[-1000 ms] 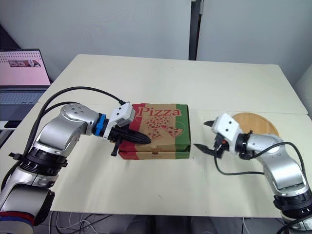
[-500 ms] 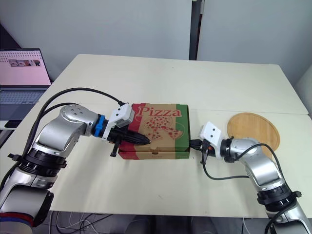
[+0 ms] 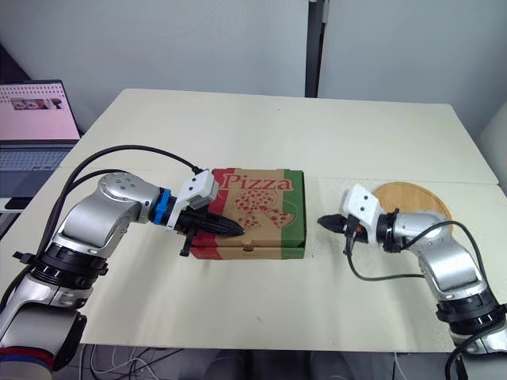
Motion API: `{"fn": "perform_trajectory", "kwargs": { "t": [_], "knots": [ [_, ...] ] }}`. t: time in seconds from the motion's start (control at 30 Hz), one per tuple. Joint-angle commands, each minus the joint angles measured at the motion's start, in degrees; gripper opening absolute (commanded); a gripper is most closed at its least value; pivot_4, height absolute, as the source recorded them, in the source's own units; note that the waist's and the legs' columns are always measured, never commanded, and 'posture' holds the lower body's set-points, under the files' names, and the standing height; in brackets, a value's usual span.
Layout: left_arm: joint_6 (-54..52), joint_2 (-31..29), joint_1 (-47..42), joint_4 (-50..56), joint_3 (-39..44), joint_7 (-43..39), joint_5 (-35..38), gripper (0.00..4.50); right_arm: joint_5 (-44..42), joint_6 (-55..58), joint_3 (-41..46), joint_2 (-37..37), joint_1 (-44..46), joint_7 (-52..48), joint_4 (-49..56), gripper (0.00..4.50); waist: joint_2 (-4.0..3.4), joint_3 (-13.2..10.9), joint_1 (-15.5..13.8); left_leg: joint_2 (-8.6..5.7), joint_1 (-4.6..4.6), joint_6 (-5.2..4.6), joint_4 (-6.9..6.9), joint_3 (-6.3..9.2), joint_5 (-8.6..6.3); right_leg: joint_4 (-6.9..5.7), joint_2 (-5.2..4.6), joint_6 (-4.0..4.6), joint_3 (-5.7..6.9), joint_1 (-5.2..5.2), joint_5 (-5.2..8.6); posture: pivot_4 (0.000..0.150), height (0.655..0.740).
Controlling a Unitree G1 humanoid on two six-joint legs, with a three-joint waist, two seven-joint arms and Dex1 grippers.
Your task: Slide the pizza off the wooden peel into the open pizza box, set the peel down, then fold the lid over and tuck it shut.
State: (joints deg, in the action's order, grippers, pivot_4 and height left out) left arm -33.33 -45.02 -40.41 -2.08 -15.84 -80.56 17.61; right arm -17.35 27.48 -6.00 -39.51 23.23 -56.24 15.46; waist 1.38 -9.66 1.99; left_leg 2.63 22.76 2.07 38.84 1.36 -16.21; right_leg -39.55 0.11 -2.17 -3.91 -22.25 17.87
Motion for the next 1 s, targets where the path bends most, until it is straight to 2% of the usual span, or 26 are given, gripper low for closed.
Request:
{"fn": "perform_trajectory", "kwargs": {
  "t": [0.03, 0.13, 0.3, 0.43, 0.53, 0.63, 0.87, 1.0],
  "knots": [
    [-0.1, -0.8, 0.2, 2.1, 2.1, 0.4, 0.7, 0.00, -2.2, 1.3, -2.7, 2.4, 0.4, -0.2, 4.6, 0.05, 0.00, 0.0, 0.0, 0.00, 0.01, 0.00, 0.00, 0.03, 0.00, -0.01, 0.01, 0.00, 0.00, 0.00, 0.00, 0.150, 0.7368],
    [-0.7, -1.6, 0.6, 2.9, 3.6, 1.0, 1.4, 0.00, -0.7, 1.0, -5.7, 3.4, -0.3, 0.0, 4.7, 0.05, 0.00, 0.0, -0.2, -0.02, 0.04, 0.00, 0.00, 0.04, 0.00, -0.01, 0.00, 0.00, 0.00, 0.00, 0.00, 0.150, 0.7368],
    [-2.0, -7.2, 1.4, 1.8, 10.4, 1.9, 2.7, 0.00, 1.7, -1.2, -8.4, 3.4, -0.8, -0.2, 3.7, 0.05, 0.00, 0.0, -0.1, -0.02, 0.04, 0.00, 0.00, 0.06, 0.00, 0.00, -0.03, 0.00, 0.02, -0.02, 0.00, 0.150, 0.7368],
    [4.2, -12.8, 4.5, -3.4, 13.0, 2.9, -1.4, 0.00, 2.0, -1.6, -8.4, 3.5, -0.5, -0.2, 3.5, 0.05, -0.01, 0.0, 0.0, 0.01, -0.04, 0.00, -0.02, 0.05, 0.00, 0.00, -0.02, 0.00, 0.00, -0.02, 0.00, 0.150, 0.7368],
    [8.8, -15.9, 10.2, -3.9, 13.5, 2.8, -3.5, 0.00, 2.2, -2.0, -8.3, 3.4, -0.5, -0.6, 3.4, 0.05, -0.03, 0.0, -0.1, 0.02, -0.06, 0.00, -0.04, 0.03, 0.00, 0.01, -0.03, 0.01, -0.02, -0.03, 0.01, 0.150, 0.7368],
    [8.0, -14.8, 14.2, -0.5, 14.3, 4.0, -1.8, 0.00, 2.3, -2.0, -8.1, 3.2, -0.3, -1.0, 3.3, 0.05, -0.02, 0.0, -0.3, 0.04, -0.01, 0.00, -0.04, 0.02, 0.00, 0.03, -0.05, 0.01, 0.00, -0.04, 0.01, 0.150, 0.7368],
    [-0.1, -9.0, 15.9, 6.0, 16.5, 9.2, 4.1, 0.00, 3.5, -2.1, -8.4, 2.7, -0.3, -1.3, 3.2, 0.05, 0.01, 0.0, -0.7, -0.01, 0.07, 0.01, -0.01, 0.02, 0.00, 0.07, -0.15, 0.00, 0.09, -0.01, 0.00, 0.150, 0.7368],
    [-1.8, -6.8, 17.2, 7.5, 16.6, 12.6, 4.3, 0.00, 4.5, -2.6, -8.9, 2.5, -0.6, -1.1, 3.1, 0.05, 0.00, 0.0, -0.4, 0.00, 0.04, 0.01, -0.02, 0.04, 0.00, 0.00, -0.14, 0.00, 0.11, -0.01, 0.00, 0.150, 0.7368]
  ]
}}
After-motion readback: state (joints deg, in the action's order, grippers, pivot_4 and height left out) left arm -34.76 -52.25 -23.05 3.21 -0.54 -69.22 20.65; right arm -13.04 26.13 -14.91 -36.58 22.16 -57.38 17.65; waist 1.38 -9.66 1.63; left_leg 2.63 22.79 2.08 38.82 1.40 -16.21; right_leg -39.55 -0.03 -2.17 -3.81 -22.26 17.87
